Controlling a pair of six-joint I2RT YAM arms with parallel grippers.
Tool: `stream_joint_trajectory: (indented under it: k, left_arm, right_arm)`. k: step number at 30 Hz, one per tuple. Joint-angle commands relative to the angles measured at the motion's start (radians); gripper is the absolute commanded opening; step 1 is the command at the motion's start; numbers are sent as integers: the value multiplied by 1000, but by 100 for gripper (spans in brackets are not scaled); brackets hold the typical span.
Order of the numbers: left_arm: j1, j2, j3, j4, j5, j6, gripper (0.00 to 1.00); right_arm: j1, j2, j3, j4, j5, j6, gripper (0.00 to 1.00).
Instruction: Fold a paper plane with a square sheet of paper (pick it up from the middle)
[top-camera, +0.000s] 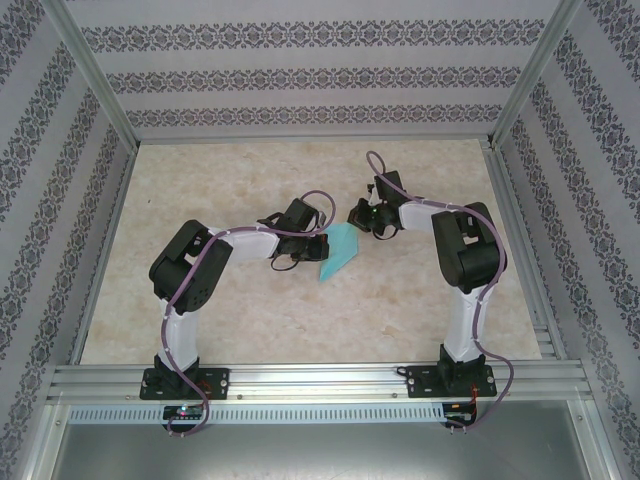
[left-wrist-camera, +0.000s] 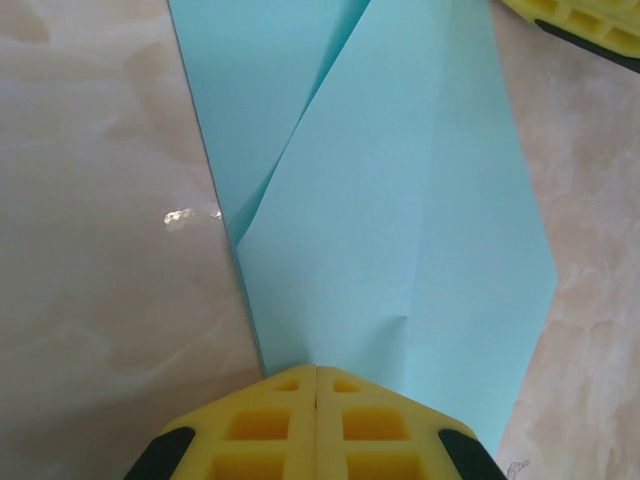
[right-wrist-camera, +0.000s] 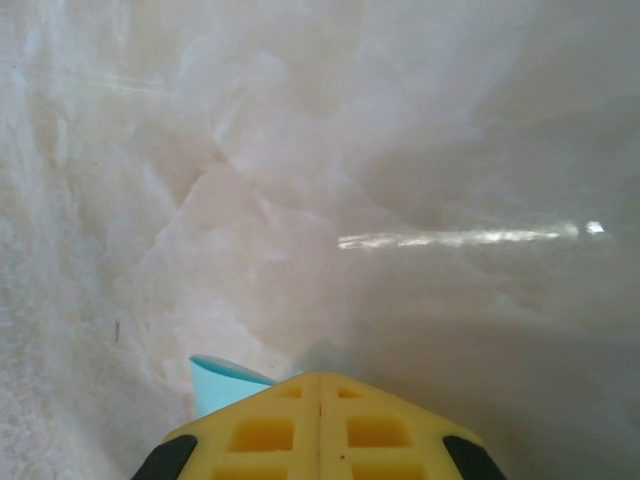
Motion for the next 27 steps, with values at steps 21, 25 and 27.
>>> stream_joint_trajectory:
  k: [21, 25, 27]
  left_arm:
    - [-20, 63, -49, -166, -59, 13, 0]
    - [-21, 57, -50, -163, -59, 10, 0]
    - [-20, 54, -53, -160, -56, 7, 0]
  right_arm:
    - [141, -119, -215, 79, -39, 41, 4]
    - [136, -108, -234, 69, -14, 72, 4]
    - [137, -100, -241, 70, -2, 80, 3]
